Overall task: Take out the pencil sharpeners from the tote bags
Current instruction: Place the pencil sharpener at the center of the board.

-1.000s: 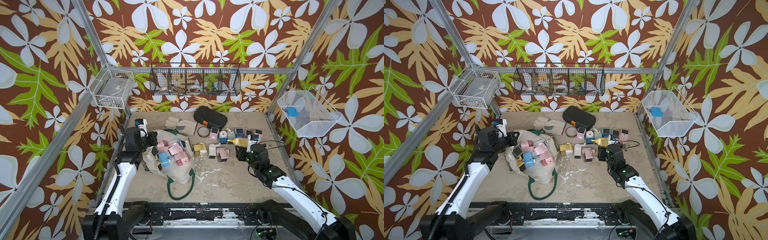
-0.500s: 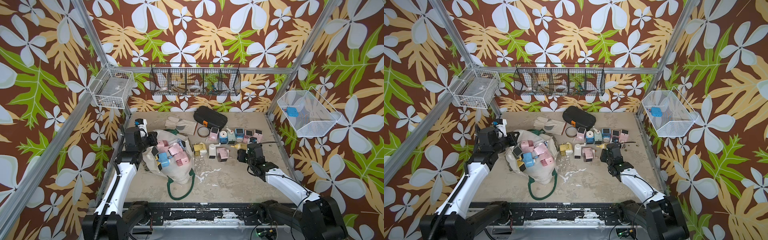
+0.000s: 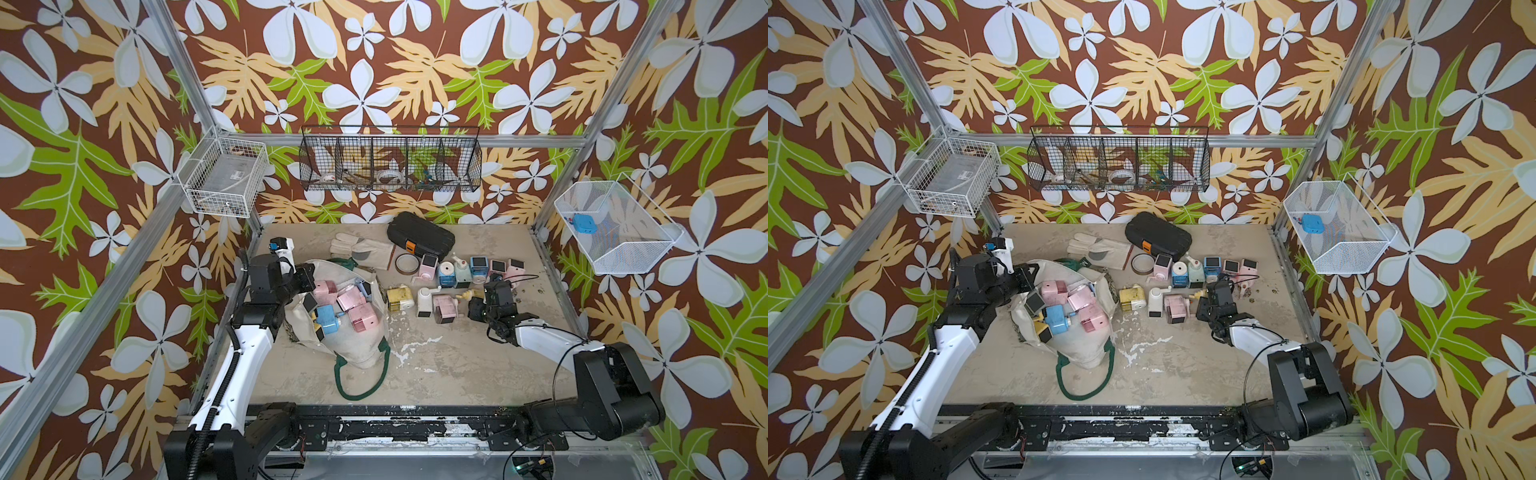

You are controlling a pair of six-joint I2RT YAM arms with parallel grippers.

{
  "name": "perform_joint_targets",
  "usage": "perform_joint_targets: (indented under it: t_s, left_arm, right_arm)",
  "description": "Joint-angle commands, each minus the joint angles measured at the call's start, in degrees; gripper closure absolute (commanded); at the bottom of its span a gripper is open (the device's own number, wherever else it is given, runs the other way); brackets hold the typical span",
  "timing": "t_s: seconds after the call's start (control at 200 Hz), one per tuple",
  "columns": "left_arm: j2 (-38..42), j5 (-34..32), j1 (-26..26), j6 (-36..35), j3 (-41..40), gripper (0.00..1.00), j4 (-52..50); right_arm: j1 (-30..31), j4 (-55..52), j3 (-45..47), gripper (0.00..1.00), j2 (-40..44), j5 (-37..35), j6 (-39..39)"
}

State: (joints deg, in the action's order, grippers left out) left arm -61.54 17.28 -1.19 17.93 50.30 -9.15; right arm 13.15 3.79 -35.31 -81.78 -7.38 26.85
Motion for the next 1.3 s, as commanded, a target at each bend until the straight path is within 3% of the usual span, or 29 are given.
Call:
perform_joint_targets:
  t_s: [0.0, 0.13, 0.33, 0.48, 0.676, 0.851, 1.076, 1.171, 1.296]
  left_arm:
    - [0.54, 1.79, -0.05, 1.03, 0.48, 1.00, 4.05]
    - [0.46, 1.88, -0.04, 1.01, 0.45, 1.00, 4.05]
    - [0.51, 1.95, -0.04, 0.97, 0.50, 1.00, 4.05]
    - [0.46, 1.93, -0.05, 1.03, 0.48, 1.00, 4.05]
    - [0.46, 1.97, -0.04, 0.99, 0.40, 1.00, 4.05]
    - [0.43, 1.97, -0.08, 1.00, 0.50, 1.00, 4.05]
    - [0.50, 1.80, -0.08, 0.98, 0.45, 1.00, 4.05]
    - [0.46, 1.68, -0.04, 0.98, 0.49, 1.00, 4.05]
    - [0.44, 1.62, -0.09, 0.88, 0.49, 1.00, 4.05]
  right_arm:
    - [-0.05, 3.15, -0.18, 0.62, -1.59, 0.07, 1.05]
    - [-0.05, 3.85, -0.20, 0.56, -3.61, 0.29, 1.19]
    - [-0.05, 4.00, -0.39, 0.36, -4.70, 0.78, 1.41]
    - [-0.05, 3.77, -0.18, 0.26, -3.69, 1.34, 1.45]
    - [-0.05, 3.02, 0.15, 0.22, -0.85, 2.02, 1.47]
    - [1.49, 0.72, 0.67, 0.22, 7.55, 1.66, 0.97]
    - [14.33, -3.77, -2.16, 0.25, 24.35, -3.59, -3.93]
    - [23.85, -3.70, -3.65, 0.27, 28.99, -5.75, -7.34]
    - [38.60, -3.92, -6.76, 0.27, 28.83, -14.18, -10.23]
